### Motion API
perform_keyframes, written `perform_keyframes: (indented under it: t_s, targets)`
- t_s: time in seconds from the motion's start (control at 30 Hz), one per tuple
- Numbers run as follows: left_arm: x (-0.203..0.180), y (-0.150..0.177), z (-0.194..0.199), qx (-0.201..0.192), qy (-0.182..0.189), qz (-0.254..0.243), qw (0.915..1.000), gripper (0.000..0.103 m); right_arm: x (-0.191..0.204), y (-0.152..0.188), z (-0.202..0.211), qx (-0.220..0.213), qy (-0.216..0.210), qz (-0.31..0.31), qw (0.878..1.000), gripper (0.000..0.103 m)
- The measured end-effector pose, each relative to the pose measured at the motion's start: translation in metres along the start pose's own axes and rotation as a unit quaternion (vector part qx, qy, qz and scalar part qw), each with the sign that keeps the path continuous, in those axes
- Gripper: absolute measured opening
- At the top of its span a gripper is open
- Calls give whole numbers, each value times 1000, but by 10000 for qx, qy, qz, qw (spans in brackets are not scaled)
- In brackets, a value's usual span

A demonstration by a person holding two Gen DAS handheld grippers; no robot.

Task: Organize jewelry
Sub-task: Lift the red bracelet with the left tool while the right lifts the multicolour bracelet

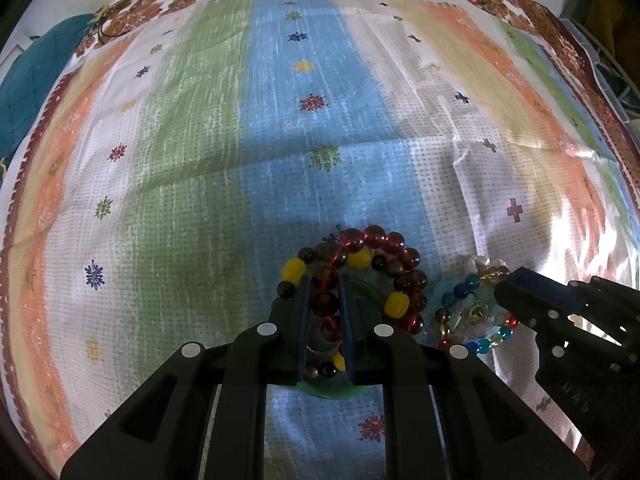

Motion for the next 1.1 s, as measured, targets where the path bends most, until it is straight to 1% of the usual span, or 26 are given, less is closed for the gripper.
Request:
perform_keyframes:
  t_s: [0.03, 0.23, 0.3, 0.83, 0.97, 1.1]
  targets:
    - [0, 0, 0, -3, -1, -5, 10000, 13, 0, 0, 1, -9, 59, 13, 10000, 13]
    - [1, 0, 0, -44, 15, 34, 10000, 13, 0, 1, 2, 13, 141, 56, 9999, 12]
    - [1, 1, 1, -62, -1, 14, 10000, 13, 0, 2, 4, -5, 147, 82, 9999, 10]
    - [2, 11, 31, -343, 98, -24, 9994, 13, 4, 9, 27, -262, 213, 170, 9993, 10]
    - [3, 15, 40, -421, 145, -27, 9990, 13, 7, 13, 36, -366, 178, 202, 9990, 10]
    - [2, 20, 46, -480, 115, -56, 9988, 13, 12, 18, 44, -440, 150, 246, 9986, 10]
Point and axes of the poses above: each gripper's, at about its wrist camera, not at the fingertips, and z roughly against the way its jaws point, x to its left, y to its underside, the point moved 1 cm from there along -z, roughly the way its jaws point, and after that the axes turned 13 degrees about x, right-handed, at the moved point
